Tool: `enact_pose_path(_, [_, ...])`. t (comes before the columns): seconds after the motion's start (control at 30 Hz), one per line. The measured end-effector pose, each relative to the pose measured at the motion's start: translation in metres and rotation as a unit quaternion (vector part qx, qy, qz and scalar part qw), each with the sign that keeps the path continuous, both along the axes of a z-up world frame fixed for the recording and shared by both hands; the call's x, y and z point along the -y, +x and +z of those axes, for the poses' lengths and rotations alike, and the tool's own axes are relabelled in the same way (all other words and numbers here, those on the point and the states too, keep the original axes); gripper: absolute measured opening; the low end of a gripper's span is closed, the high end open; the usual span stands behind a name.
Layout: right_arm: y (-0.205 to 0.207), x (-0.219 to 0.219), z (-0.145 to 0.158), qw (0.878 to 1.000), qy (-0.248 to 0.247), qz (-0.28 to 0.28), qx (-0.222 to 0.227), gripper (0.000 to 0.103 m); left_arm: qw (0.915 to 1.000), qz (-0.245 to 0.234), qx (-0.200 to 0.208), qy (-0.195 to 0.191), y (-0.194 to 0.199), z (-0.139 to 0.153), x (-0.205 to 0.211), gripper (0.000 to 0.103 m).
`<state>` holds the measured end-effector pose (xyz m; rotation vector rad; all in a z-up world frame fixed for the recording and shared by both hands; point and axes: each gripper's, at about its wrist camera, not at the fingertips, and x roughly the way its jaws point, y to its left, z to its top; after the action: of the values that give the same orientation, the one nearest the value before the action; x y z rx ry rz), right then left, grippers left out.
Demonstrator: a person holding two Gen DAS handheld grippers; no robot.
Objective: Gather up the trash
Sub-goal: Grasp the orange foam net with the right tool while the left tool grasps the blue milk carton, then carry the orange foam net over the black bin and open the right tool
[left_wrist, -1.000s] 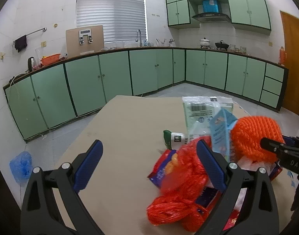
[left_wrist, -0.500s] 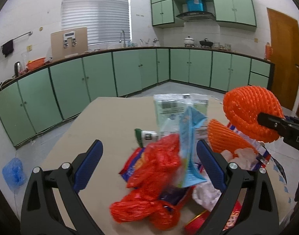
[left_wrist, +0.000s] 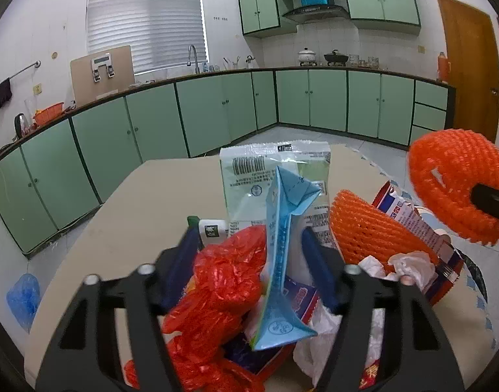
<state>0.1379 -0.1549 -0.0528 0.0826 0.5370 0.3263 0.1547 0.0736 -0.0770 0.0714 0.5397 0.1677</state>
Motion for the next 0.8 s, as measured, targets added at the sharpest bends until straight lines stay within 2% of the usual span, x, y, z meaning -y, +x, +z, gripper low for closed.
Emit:
enact_pose_path(0.07, [0.0,0.001,0.0,1.0,0.001,-0.001,-0.001,0.029,1.0,0.0,-0.006,-0.001,0.003,-0.003,0.001,0.035])
enact_pose_path(0.1, [-0.001,0.002,-0.001,1.0,0.001,-0.002,-0.001,0.029,1.0,-0.003,-0.008,-0.005,0.003,-0.003,0.0,0.03])
enact_pose_path(0.13, [-0.001,0.003,-0.001,1.0,0.001,-0.003,-0.001,0.029,0.9999,-0.004,-0.009,-0.009,0.003,-0.003,-0.001,0.02])
enact_pose_path(0.23, [-0.003,0.005,-0.002,1.0,0.003,-0.004,0.0,0.029,0.9999,-0.002,0.001,-0.013,-0.001,0.001,-0.002,0.009])
enact_pose_path(0.5, [-0.011,0.016,0.007,1.0,0.015,-0.008,0.016,0.029,0.9983,-0.007,0.052,-0.027,-0.024,0.029,-0.002,0.006])
enact_pose_path(0.63, [-0.018,0.03,0.013,0.999,0.021,-0.021,0.03,0.029,0.9968,-0.024,0.069,-0.034,-0.028,0.046,0.009,0.006])
enact_pose_path(0.8, [-0.024,0.058,0.02,0.998,0.022,-0.052,0.039,0.029,0.9934,-0.067,0.078,-0.051,-0.025,0.059,0.04,0.006])
